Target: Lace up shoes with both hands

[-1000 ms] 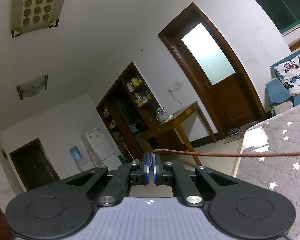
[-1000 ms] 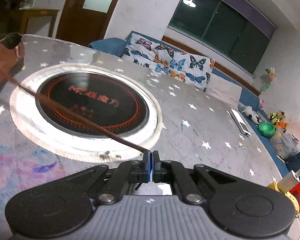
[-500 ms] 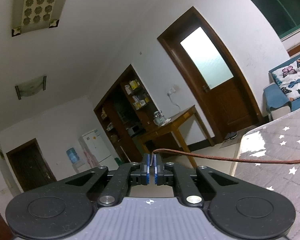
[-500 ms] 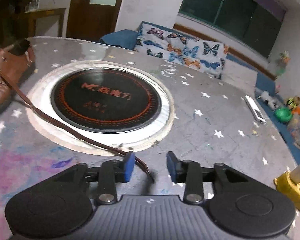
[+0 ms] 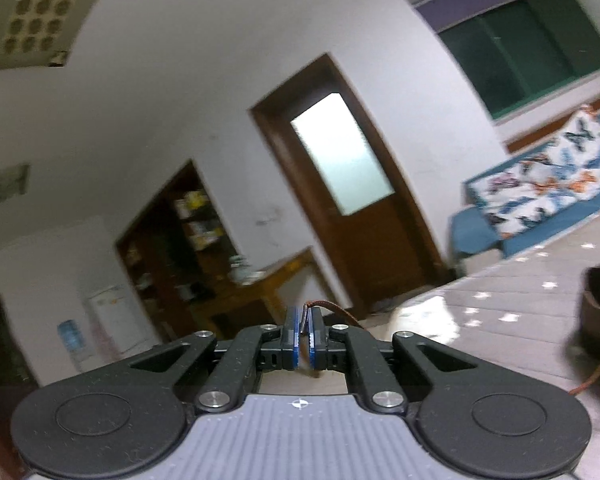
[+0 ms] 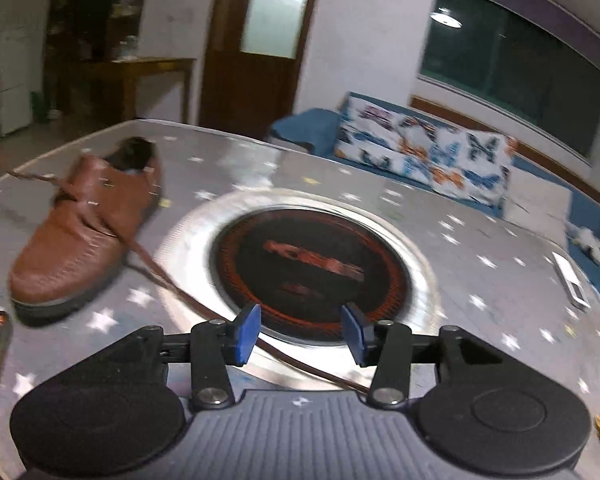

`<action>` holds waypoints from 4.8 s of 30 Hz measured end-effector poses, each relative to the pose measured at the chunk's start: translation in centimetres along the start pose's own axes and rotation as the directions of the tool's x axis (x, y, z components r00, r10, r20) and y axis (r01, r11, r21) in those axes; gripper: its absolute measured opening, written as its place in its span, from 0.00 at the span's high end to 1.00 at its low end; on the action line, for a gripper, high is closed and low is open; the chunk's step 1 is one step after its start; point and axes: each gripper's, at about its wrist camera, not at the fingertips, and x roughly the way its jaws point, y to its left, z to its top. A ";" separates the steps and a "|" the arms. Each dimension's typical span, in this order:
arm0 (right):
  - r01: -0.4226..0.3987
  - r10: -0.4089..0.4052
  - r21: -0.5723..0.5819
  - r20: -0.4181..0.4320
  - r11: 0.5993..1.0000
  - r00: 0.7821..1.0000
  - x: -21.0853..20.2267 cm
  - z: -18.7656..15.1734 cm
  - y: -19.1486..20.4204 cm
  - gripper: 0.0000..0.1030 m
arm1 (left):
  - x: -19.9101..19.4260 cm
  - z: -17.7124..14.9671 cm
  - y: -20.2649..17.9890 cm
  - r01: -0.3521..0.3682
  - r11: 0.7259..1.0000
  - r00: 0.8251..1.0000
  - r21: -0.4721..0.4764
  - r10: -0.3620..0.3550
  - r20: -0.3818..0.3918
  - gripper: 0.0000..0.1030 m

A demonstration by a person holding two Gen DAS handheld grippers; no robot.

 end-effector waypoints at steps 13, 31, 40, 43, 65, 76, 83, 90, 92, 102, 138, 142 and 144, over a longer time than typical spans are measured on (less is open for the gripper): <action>-0.249 0.254 -0.063 0.085 0.966 0.963 -0.9 3.0 6.0 0.51 | -0.7 0.3 -3.3 0.319 0.947 0.947 -0.036 -0.320 -0.032 0.95; -0.442 0.464 -0.200 0.079 0.874 0.882 -0.1 4.9 13.5 0.51 | 2.9 -4.9 1.4 0.296 0.937 0.882 -0.187 -0.343 -0.323 0.86; -0.478 0.499 -0.220 0.051 0.850 0.865 -0.4 4.6 15.9 0.51 | 5.2 -8.0 -0.8 0.410 0.910 0.828 -0.062 -0.400 -0.393 0.63; -0.482 0.502 -0.223 0.040 0.847 0.864 -0.6 4.6 16.3 0.51 | 6.2 -8.9 -1.6 0.426 0.904 0.814 -0.050 -0.406 -0.415 0.64; -0.573 0.615 -0.298 0.069 0.764 0.785 -0.6 5.7 20.2 0.52 | 2.4 -5.3 5.1 0.625 0.417 0.538 -0.660 -0.842 -0.022 0.94; -0.589 0.626 -0.222 0.163 0.777 0.763 -1.2 6.7 19.6 0.95 | 0.9 -3.5 5.0 0.670 0.268 0.453 -0.692 -0.886 0.096 0.94; -0.477 0.516 -0.217 0.186 0.852 0.836 -2.1 6.1 16.2 0.99 | 1.3 -3.8 3.4 0.664 0.247 0.436 -0.706 -0.894 0.098 0.94; -0.325 0.365 -0.209 0.192 0.922 0.911 -3.1 5.4 11.8 0.99 | 1.6 -3.8 1.5 0.667 0.268 0.424 -0.695 -0.904 0.058 0.93; -0.289 0.320 -0.177 0.187 0.941 0.929 -3.3 5.4 10.1 0.99 | 1.9 -3.9 1.5 0.663 0.263 0.421 -0.701 -0.905 0.057 0.93; -0.011 0.044 -0.153 0.215 0.988 0.976 -4.7 6.1 2.9 0.99 | 1.6 -3.4 -1.1 0.678 0.412 0.474 -0.608 -0.878 -0.067 0.83; -0.201 0.156 -0.234 -0.199 0.951 0.968 -1.4 -2.3 4.4 0.59 | 1.2 -3.2 -3.2 0.684 0.486 0.484 -0.544 -0.860 -0.160 0.66; -0.206 0.175 -0.173 -0.178 0.963 0.968 -1.6 -1.9 4.2 0.74 | 1.0 -3.1 -3.5 0.694 0.479 0.473 -0.538 -0.866 -0.161 0.65; -0.198 0.190 -0.020 -0.191 0.980 0.963 -1.1 -1.6 2.8 0.77 | 0.9 -3.1 -3.5 0.695 0.479 0.474 -0.537 -0.866 -0.160 0.65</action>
